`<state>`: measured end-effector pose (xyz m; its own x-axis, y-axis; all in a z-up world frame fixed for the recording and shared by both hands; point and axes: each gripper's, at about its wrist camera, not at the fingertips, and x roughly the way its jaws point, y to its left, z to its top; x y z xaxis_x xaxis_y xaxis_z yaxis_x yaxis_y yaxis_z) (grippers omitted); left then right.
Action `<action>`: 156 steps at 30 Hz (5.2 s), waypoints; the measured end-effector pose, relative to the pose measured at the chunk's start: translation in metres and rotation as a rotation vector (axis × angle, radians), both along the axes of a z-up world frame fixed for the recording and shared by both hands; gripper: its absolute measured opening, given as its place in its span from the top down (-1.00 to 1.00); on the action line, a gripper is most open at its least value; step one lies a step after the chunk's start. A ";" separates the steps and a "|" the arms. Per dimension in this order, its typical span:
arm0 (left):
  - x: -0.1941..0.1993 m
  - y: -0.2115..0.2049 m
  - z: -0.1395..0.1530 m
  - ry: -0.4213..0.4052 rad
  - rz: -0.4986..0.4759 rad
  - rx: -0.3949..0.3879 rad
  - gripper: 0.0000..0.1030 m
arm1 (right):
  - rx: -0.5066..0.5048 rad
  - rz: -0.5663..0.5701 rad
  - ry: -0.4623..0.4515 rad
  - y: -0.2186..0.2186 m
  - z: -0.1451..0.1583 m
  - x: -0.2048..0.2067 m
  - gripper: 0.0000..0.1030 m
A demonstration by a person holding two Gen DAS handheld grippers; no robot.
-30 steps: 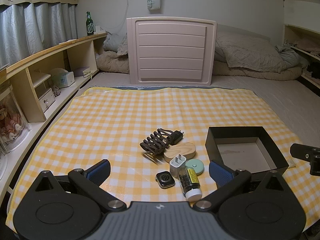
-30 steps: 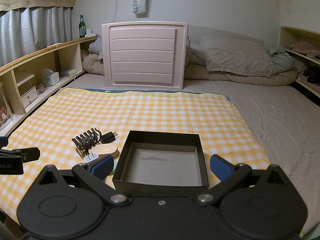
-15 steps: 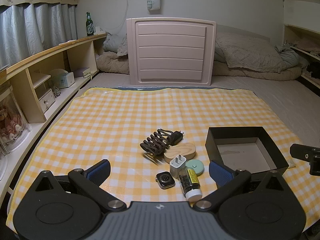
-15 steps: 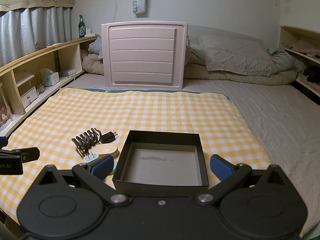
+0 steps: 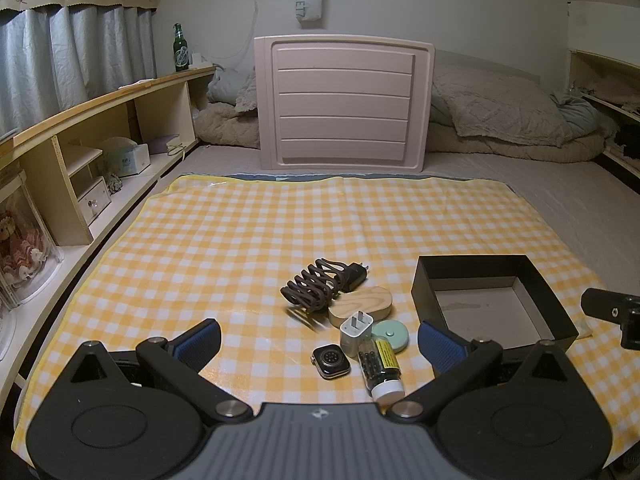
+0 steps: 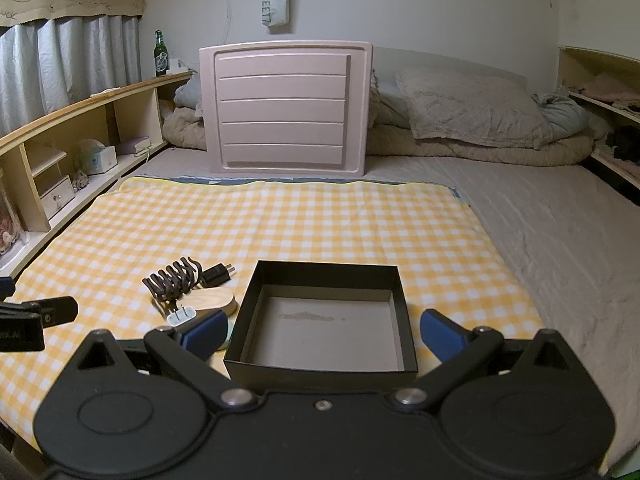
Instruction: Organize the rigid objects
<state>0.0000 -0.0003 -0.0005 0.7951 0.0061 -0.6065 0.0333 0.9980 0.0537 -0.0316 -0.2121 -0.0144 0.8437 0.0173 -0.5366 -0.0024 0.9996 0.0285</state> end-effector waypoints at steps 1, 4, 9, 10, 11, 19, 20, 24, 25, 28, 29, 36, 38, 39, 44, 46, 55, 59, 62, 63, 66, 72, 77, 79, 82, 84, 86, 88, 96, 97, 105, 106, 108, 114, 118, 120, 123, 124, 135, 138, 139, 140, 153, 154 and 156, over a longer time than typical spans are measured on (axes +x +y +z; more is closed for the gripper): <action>0.000 0.000 0.000 0.000 -0.001 0.000 -1.00 | 0.001 0.001 -0.001 0.000 0.000 0.000 -1.00; 0.000 0.000 0.000 0.000 -0.001 0.002 -1.00 | 0.003 0.003 0.000 0.000 -0.002 0.001 -1.00; 0.000 0.000 0.000 0.000 -0.001 0.001 -1.00 | 0.003 0.002 0.000 0.000 -0.001 0.001 -1.00; 0.000 0.000 0.000 -0.001 -0.001 0.001 -1.00 | 0.003 0.002 0.000 0.000 -0.001 0.001 -1.00; 0.000 0.000 0.000 0.000 0.000 0.001 -1.00 | 0.003 0.002 0.000 0.000 -0.001 0.001 -1.00; 0.000 0.000 0.000 0.000 -0.001 0.001 -1.00 | 0.004 0.003 0.001 0.000 -0.001 0.001 -1.00; 0.000 0.000 0.000 0.000 -0.001 0.002 -1.00 | 0.004 0.003 0.001 0.000 -0.001 0.001 -1.00; 0.002 0.001 0.005 -0.001 -0.001 0.001 -1.00 | 0.004 0.004 0.000 0.000 -0.001 0.001 -1.00; 0.002 0.001 0.005 0.000 -0.001 0.000 -1.00 | 0.004 0.004 0.000 0.000 -0.001 0.001 -1.00; 0.002 0.001 0.005 0.000 -0.001 0.001 -1.00 | 0.004 0.003 0.001 0.000 -0.001 0.001 -1.00; 0.002 0.001 0.005 0.000 -0.001 0.001 -1.00 | 0.004 0.003 0.001 0.000 -0.001 0.001 -1.00; 0.005 0.001 0.006 -0.002 -0.002 0.001 -1.00 | 0.004 0.005 0.000 0.000 0.000 0.000 -1.00; 0.005 0.001 0.006 -0.002 -0.002 0.002 -1.00 | 0.003 0.005 0.000 0.000 0.000 0.000 -1.00; 0.005 0.001 0.006 -0.002 -0.002 0.001 -1.00 | 0.004 0.005 0.000 0.000 -0.001 0.000 -1.00; 0.005 0.001 0.006 -0.002 -0.002 0.001 -1.00 | 0.004 0.005 -0.001 0.000 -0.001 0.000 -1.00; 0.004 0.001 0.005 -0.002 -0.002 0.002 -1.00 | 0.003 0.005 -0.001 0.000 -0.001 0.000 -1.00; 0.004 0.001 0.005 -0.002 -0.002 0.001 -1.00 | 0.003 0.005 -0.002 0.000 -0.001 0.000 -1.00; 0.004 0.001 0.005 -0.003 -0.003 0.001 -1.00 | -0.003 0.009 -0.009 0.003 0.001 -0.001 -1.00; 0.004 0.001 0.005 -0.002 -0.002 0.001 -1.00 | -0.006 0.008 -0.010 0.002 0.004 -0.001 -1.00; 0.005 0.001 0.006 -0.002 -0.002 0.001 -1.00 | -0.007 0.005 -0.009 0.002 0.004 0.000 -1.00; 0.005 0.000 0.005 -0.005 -0.002 0.000 -1.00 | -0.016 -0.004 -0.009 -0.002 0.006 0.004 -1.00; 0.010 -0.004 0.007 -0.005 -0.002 0.000 -1.00 | -0.037 -0.023 -0.039 -0.012 0.019 0.018 -1.00; 0.014 -0.002 0.007 -0.009 0.005 -0.010 -1.00 | -0.069 -0.041 -0.040 -0.019 0.033 0.044 -1.00; 0.017 -0.001 0.007 -0.013 0.007 -0.013 -1.00 | -0.068 -0.029 -0.036 -0.022 0.036 0.057 -1.00; 0.023 0.000 0.006 -0.013 0.009 -0.015 -1.00 | -0.034 -0.029 -0.011 -0.030 0.041 0.082 -0.98; 0.028 0.000 0.005 -0.010 0.009 -0.022 -1.00 | -0.012 -0.033 0.005 -0.035 0.041 0.099 -0.87; 0.032 0.000 0.005 -0.010 0.008 -0.025 -1.00 | 0.001 -0.042 0.025 -0.041 0.038 0.117 -0.80; 0.038 -0.001 0.005 -0.011 0.005 -0.023 -1.00 | 0.005 -0.057 0.048 -0.046 0.033 0.134 -0.74; 0.068 -0.008 0.002 -0.014 -0.008 -0.014 -1.00 | 0.057 -0.118 0.234 -0.076 -0.018 0.185 -0.40; 0.070 -0.008 0.001 -0.014 -0.009 -0.017 -1.00 | 0.063 -0.120 0.268 -0.080 -0.028 0.190 -0.31; 0.087 -0.011 -0.009 0.004 -0.022 -0.038 -1.00 | 0.108 -0.166 0.493 -0.105 -0.087 0.212 -0.08; 0.088 -0.011 -0.010 0.002 -0.025 -0.039 -1.00 | 0.115 -0.166 0.519 -0.107 -0.093 0.213 -0.02; 0.090 -0.013 -0.013 -0.005 -0.027 -0.038 -1.00 | 0.136 -0.149 0.561 -0.109 -0.105 0.213 0.03; 0.097 -0.016 -0.016 0.004 -0.039 -0.051 -0.99 | 0.154 -0.118 0.621 -0.110 -0.124 0.210 0.36; 0.103 -0.018 -0.020 0.033 -0.044 -0.049 -0.98 | 0.169 -0.113 0.630 -0.107 -0.122 0.211 0.70; 0.108 -0.019 -0.021 0.055 -0.051 -0.057 -0.98 | 0.148 -0.120 0.631 -0.109 -0.123 0.213 0.91; 0.115 -0.017 -0.018 0.070 -0.065 -0.069 -0.95 | 0.147 -0.114 0.625 -0.115 -0.126 0.210 0.92; 0.118 -0.016 -0.017 0.077 -0.070 -0.075 -0.92 | 0.133 -0.109 0.621 -0.117 -0.128 0.208 0.92; 0.147 -0.019 -0.059 0.411 -0.046 -0.242 -0.09 | 0.126 -0.115 0.621 -0.118 -0.130 0.204 0.93; 0.144 -0.021 -0.078 0.490 -0.022 -0.268 -0.05 | 0.116 -0.115 0.622 -0.114 -0.129 0.203 0.93; 0.143 -0.021 -0.083 0.505 -0.014 -0.273 -0.05 | 0.117 -0.115 0.624 -0.111 -0.127 0.205 0.93; 0.142 -0.023 -0.088 0.518 -0.004 -0.274 -0.03 | 0.117 -0.116 0.624 -0.112 -0.127 0.204 0.93; 0.149 -0.039 -0.121 0.556 0.046 -0.195 -0.03 | 0.116 -0.115 0.624 -0.113 -0.126 0.206 0.93; 0.149 -0.039 -0.124 0.573 0.050 -0.196 -0.01 | 0.117 -0.113 0.624 -0.114 -0.127 0.204 0.93; 0.151 -0.038 -0.133 0.601 0.065 -0.196 0.05 | 0.118 -0.115 0.623 -0.114 -0.127 0.206 0.93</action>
<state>0.1509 -0.0381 -0.1332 0.3171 -0.1133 -0.9416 -0.0600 0.9885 -0.1391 0.1739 -0.3256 -0.1411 0.3745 0.0343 -0.9266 0.1568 0.9826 0.0998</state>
